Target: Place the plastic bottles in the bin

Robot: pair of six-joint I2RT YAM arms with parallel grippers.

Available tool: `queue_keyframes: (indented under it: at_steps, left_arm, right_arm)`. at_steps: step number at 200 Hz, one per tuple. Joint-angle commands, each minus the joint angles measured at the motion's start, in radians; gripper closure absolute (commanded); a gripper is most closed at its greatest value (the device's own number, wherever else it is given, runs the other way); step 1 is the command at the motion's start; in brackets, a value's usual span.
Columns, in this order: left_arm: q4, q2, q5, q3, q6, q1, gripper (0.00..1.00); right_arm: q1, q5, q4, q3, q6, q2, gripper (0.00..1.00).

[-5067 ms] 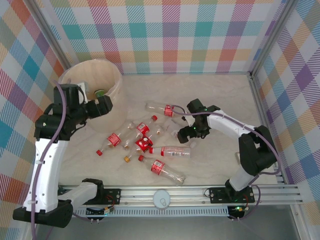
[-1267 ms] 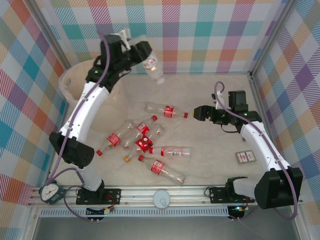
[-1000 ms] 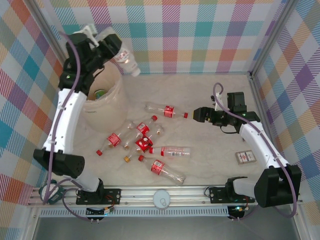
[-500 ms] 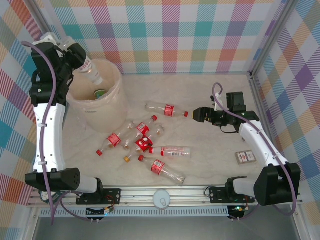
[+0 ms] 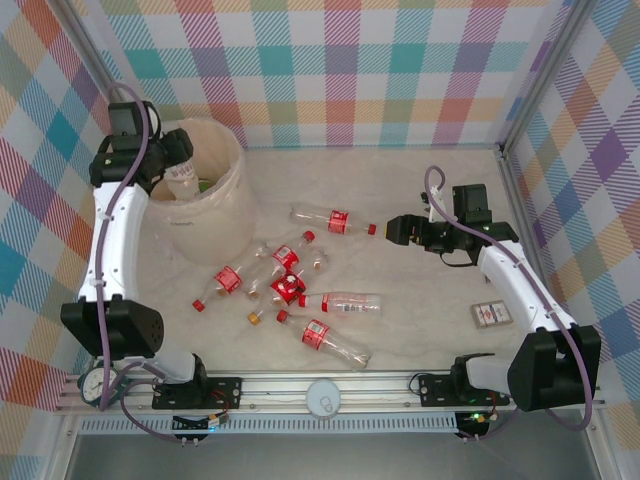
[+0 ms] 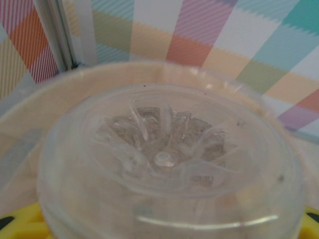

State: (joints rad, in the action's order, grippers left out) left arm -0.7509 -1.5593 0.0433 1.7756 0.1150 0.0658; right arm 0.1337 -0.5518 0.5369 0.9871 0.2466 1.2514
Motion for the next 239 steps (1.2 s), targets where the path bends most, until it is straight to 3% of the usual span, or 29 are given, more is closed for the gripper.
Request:
queue_keyframes:
  at_steps: [1,68,143,239]
  left_arm:
    - [-0.053,-0.014,0.000,-0.033,-0.065,-0.019,1.00]
    - [0.063,-0.027,0.009,-0.240,-0.022,-0.065,1.00]
    - [0.288,-0.087,-0.076,-0.385,0.014,-0.070,1.00]
    - [0.433,-0.321,-0.099,-0.233,0.064,-0.183,1.00]
  right_arm:
    - [-0.003,0.008,0.010,-0.012,-0.017,0.007,0.01]
    - [-0.002,0.013,0.003,-0.016,-0.022,0.017,0.01]
    - [-0.002,0.017,0.000,-0.014,-0.023,0.025,0.01]
    - [0.001,0.061,0.030,-0.002,-0.037,0.013,0.01]
